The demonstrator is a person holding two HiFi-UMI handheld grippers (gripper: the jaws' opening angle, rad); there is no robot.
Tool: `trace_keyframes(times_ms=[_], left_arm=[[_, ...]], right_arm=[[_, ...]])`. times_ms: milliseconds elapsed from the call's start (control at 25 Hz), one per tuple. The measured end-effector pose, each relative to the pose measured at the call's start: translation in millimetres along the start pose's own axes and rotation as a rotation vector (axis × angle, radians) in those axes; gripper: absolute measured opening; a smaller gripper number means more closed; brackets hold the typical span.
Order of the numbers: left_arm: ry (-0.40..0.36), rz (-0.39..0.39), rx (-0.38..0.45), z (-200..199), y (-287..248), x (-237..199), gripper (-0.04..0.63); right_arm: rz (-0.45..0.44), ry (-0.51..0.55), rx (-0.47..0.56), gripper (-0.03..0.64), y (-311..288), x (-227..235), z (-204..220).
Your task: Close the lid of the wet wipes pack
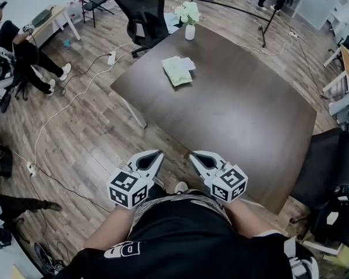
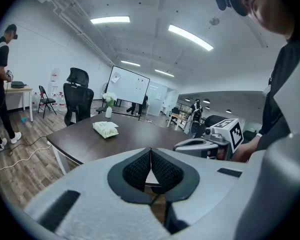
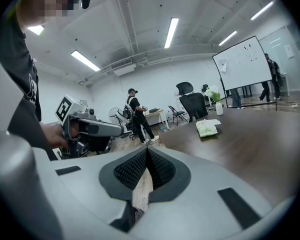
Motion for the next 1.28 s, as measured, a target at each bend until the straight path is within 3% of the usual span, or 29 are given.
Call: trace_keyframes(times_ms=[400,1280], left_arm=[[0.004,0.031,0.011,2,-23,-48,0.02],[-0.065,0.266,-0.001,-41,-89,-256,0.02]], right_arm=[[0.045,0.001,0.008,0.006,-35,22,-18],[0.281,-0.052,0.06,0.006,-193,59,-114]])
Point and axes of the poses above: the fingertips, and each gripper's own axes: y backward along the fingers, x to its right, z out of its underside, the point moved 5 cm from there along y, backward along the fingers, and after that the axes turned 15 degrees about -y, right-handed, at the moved point
